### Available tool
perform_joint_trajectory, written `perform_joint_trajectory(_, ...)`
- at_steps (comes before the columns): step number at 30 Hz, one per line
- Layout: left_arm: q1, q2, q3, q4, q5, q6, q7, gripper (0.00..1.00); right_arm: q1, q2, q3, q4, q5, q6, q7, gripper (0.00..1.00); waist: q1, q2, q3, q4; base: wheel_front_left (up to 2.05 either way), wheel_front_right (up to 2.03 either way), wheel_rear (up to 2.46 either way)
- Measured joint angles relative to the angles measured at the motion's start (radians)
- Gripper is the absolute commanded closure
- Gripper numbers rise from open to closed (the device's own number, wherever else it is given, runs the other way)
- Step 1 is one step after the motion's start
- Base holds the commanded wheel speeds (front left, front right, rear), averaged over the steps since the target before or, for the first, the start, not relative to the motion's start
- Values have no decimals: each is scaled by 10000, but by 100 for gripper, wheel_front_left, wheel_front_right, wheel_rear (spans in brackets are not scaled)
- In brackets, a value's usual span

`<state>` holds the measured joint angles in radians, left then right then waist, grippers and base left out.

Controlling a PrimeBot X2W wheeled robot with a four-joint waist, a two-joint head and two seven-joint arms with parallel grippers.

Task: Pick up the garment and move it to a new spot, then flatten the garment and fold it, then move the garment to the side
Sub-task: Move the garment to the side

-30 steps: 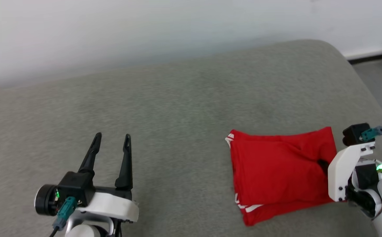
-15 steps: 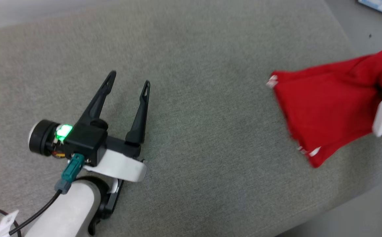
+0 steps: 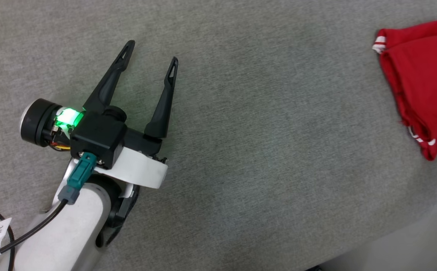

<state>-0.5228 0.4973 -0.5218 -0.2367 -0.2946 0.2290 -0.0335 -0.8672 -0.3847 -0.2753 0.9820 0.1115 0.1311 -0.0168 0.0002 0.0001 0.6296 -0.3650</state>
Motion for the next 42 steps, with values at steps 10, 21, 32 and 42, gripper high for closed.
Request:
perform_joint_trajectory(10, 572, -134, 123, 545, -359, 278, -477, 0, -94, 324, -1501, 763, -1114, 2, -1139, 0, -1, 0, -750, 29, 0, 0, 0)
perform_joint_trajectory(21, 2574, -621, 656, 1312, -1375, 993, -1455, 0, 2417, 1394, -470, -1095, -692, 0, -1816, 0, -3, 0, -3034, 278, 0, 0, 0)
perform_joint_trajectory(32, 3480, -1156, 855, 2031, -1962, 1058, -2023, 0, 5551, 2437, 846, -5310, 387, 0, -1300, 0, -3, 0, -4391, 1810, 0, 0, 0)
perform_joint_trajectory(42, 3954, -872, 1678, 2188, -2040, 240, -2266, 0, 7211, 2936, 1605, -8589, 721, 0, -520, 0, -3, 0, -5132, 3338, 0, 0, 0)
